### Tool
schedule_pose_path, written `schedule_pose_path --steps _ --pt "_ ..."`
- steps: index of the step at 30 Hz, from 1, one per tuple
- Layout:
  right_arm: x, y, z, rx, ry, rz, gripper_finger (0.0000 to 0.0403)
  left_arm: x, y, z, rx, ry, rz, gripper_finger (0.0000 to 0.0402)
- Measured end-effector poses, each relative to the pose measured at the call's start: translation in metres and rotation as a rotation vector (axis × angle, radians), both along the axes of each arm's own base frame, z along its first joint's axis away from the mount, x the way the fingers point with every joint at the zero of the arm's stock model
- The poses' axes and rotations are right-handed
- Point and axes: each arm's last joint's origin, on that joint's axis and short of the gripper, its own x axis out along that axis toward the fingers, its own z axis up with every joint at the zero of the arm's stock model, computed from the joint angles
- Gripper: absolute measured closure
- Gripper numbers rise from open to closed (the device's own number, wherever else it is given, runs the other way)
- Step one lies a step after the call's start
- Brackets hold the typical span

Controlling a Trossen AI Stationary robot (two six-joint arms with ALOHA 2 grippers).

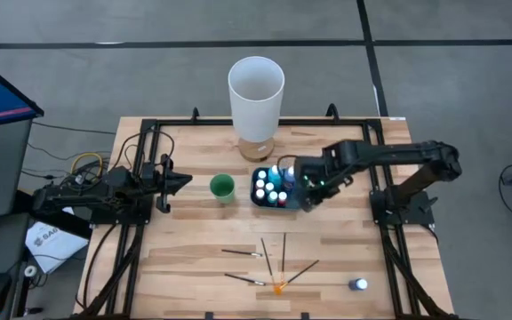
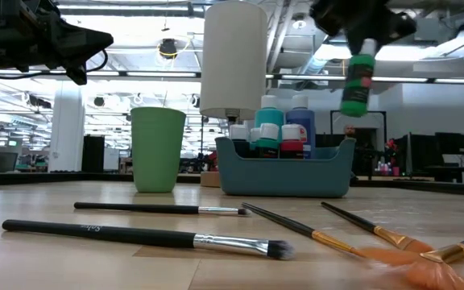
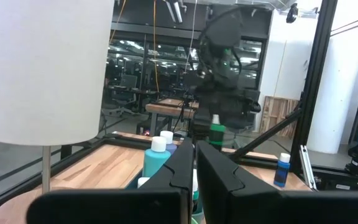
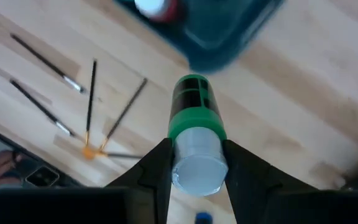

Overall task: Pick & Place Paint Supplies
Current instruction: Put the small green paint bottle into the green bin

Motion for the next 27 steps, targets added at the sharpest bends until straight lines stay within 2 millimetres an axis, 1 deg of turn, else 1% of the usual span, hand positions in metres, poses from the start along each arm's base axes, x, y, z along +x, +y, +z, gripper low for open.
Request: schedule_pose_path --steps 4,7,13,20,27 --pt "0.01 -0.012 0.005 -0.052 -0.022 0.025 0.0289 0.0 0.0 0.0 0.0 -0.002 0.0 0.0394" --pt "0.019 -0.019 -0.001 -0.084 0.02 0.045 0.0289 0.0 0.0 0.0 0.0 0.001 0.0 0.0394" --pt "0.039 -0.028 -0.026 -0.101 0.09 0.086 0.0289 0.001 0.0 0.0 -0.001 0.006 0.0 0.0394" --pt "0.059 -0.029 -0.055 -0.106 0.145 0.138 0.0289 0.001 0.0 0.0 -0.001 0.006 0.0 0.0394" --pt "0.07 -0.03 -0.07 -0.126 0.156 0.156 0.0289 0.001 0.0 0.0 0.0 0.003 0.0 0.0394"
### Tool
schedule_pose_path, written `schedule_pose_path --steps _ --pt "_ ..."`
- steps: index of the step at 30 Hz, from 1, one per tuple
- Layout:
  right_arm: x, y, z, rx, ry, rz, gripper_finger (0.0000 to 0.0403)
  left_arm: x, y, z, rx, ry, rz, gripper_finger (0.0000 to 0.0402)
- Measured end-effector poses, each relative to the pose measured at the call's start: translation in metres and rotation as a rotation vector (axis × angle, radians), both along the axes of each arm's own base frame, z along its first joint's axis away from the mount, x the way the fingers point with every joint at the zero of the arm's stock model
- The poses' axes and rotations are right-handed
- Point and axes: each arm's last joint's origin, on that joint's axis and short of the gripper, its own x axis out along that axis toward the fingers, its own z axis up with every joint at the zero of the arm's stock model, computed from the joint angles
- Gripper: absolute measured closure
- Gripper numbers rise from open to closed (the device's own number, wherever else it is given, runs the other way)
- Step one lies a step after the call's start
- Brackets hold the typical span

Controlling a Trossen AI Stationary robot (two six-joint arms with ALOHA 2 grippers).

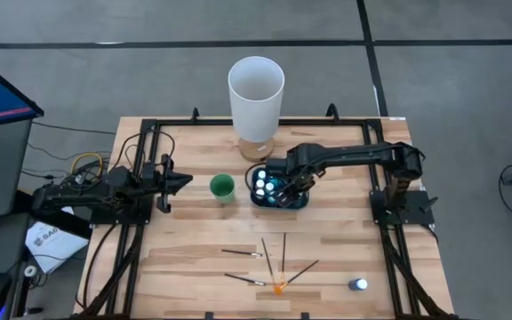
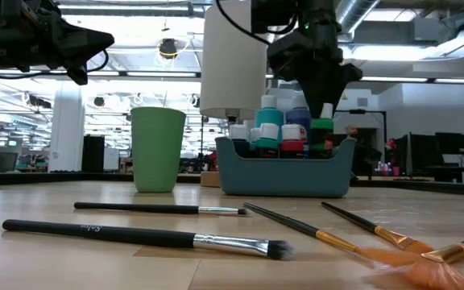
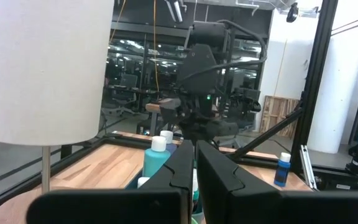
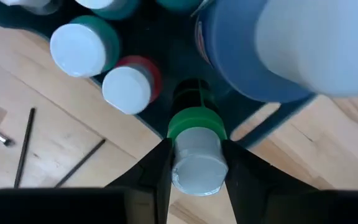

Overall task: Pick & Place Paint Supplies
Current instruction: Put the small green paint bottle into the green bin

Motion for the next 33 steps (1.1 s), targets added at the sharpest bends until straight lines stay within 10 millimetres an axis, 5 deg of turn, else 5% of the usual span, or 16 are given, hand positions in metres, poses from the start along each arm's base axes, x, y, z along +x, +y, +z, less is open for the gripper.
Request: schedule_pose_path --steps 33 --pt "0.007 -0.001 -0.03 -0.024 0.013 0.026 0.0289 0.003 0.0 -0.001 -0.001 0.017 0.0 0.0394"
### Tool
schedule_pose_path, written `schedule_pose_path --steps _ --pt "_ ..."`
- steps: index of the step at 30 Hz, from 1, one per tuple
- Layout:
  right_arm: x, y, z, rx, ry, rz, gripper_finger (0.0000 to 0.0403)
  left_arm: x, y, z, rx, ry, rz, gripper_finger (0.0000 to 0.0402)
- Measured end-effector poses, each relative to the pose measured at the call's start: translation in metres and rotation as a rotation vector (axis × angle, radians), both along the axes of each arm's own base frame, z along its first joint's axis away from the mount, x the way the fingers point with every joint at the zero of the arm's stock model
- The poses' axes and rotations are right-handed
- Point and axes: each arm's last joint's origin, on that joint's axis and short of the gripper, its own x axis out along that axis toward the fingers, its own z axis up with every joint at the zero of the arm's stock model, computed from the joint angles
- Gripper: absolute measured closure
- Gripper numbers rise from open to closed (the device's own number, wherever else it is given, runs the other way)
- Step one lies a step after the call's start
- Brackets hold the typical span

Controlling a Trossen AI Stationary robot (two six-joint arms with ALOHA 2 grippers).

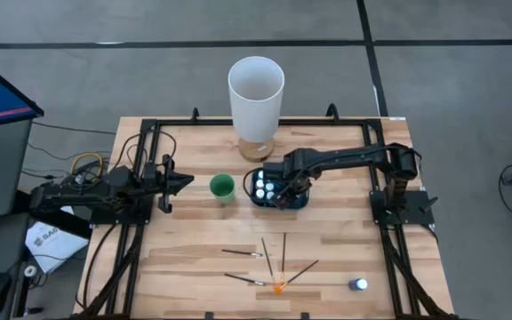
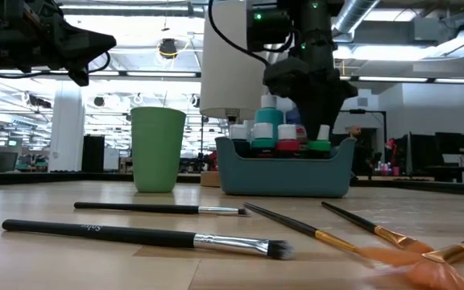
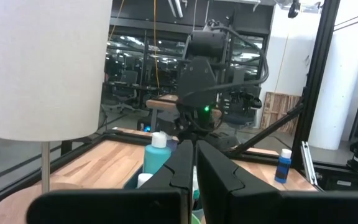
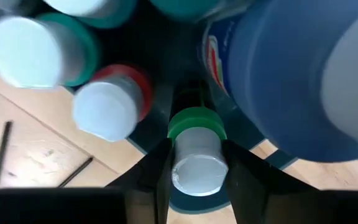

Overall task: Pick & Place Paint Supplies
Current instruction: Put the small green paint bottle into the green bin, then put the small blue paint bottle into the green bin

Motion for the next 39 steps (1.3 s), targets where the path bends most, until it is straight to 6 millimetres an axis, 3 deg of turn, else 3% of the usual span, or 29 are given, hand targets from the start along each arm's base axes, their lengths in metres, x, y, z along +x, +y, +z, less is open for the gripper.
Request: schedule_pose_path --steps 12,22,31,39 --pt "0.002 0.0 -0.003 0.001 -0.024 0.004 0.0286 0.0 0.0 0.0 0.0 -0.004 0.0 0.0394" --pt "0.002 0.0 -0.003 0.001 -0.03 0.0 0.0233 0.0 0.0 0.0 0.0 -0.004 0.0 0.0394" --pt "0.001 0.0 -0.002 0.01 -0.019 0.008 0.0236 0.0 0.0 0.0 0.001 -0.004 0.0 0.0394" --pt "0.004 0.008 0.019 0.009 -0.02 0.031 0.0239 0.0 0.0 0.0 0.0 -0.004 0.0 0.0394"
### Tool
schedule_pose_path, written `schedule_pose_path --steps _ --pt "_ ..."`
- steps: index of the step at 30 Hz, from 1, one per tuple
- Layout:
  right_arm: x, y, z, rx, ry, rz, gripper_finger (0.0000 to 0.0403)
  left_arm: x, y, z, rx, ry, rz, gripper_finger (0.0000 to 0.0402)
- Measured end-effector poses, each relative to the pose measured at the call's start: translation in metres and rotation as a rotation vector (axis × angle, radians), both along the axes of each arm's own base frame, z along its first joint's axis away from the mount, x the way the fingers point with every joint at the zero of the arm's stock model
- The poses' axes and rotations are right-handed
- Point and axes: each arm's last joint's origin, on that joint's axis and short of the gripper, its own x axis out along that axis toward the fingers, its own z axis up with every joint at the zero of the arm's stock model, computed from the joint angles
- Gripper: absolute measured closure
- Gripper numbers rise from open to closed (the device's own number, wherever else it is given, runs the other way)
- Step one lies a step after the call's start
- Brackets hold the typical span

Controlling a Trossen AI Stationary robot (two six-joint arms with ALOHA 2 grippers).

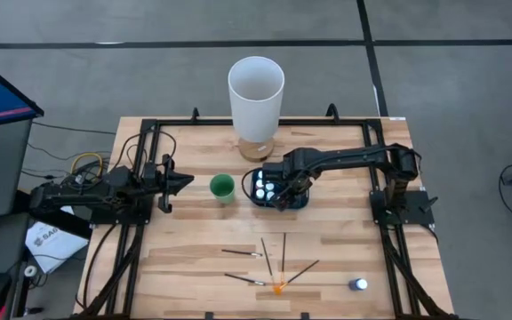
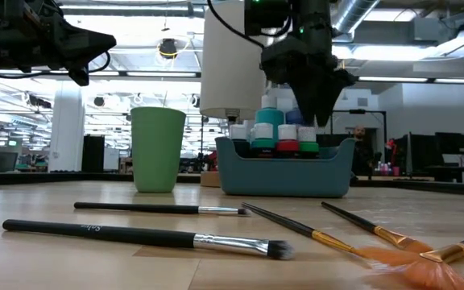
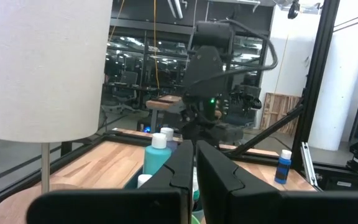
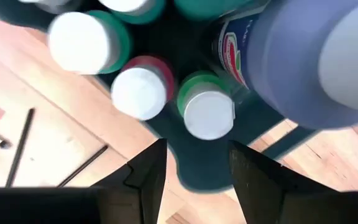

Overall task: Pick & Place Paint Supplies
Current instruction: Put the small blue paint bottle into the green bin

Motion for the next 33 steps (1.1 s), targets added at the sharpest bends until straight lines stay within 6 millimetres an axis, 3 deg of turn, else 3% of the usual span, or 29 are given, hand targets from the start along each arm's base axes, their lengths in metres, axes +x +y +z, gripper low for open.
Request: schedule_pose_path --steps 7,15,24,30,33 --pt "-0.001 0.029 0.02 -0.002 0.01 0.044 0.0242 0.0 0.0 0.0 0.0 0.0 0.0 0.0394" --pt "-0.038 0.123 0.035 -0.024 0.183 -0.061 0.0244 0.0 0.0 0.0 0.0 -0.001 0.0 0.0394" --pt "-0.11 0.221 0.054 -0.015 0.168 -0.388 0.0244 0.001 0.0 0.0 0.0 0.005 0.0 0.0394" --pt "-0.164 0.261 0.066 -0.031 0.139 -0.597 0.0231 0.002 0.0 -0.001 -0.001 0.014 0.0 0.0394" --pt "-0.181 0.275 0.065 -0.03 0.147 -0.588 0.0211 0.002 0.0 -0.002 -0.002 0.02 0.0 0.0394"
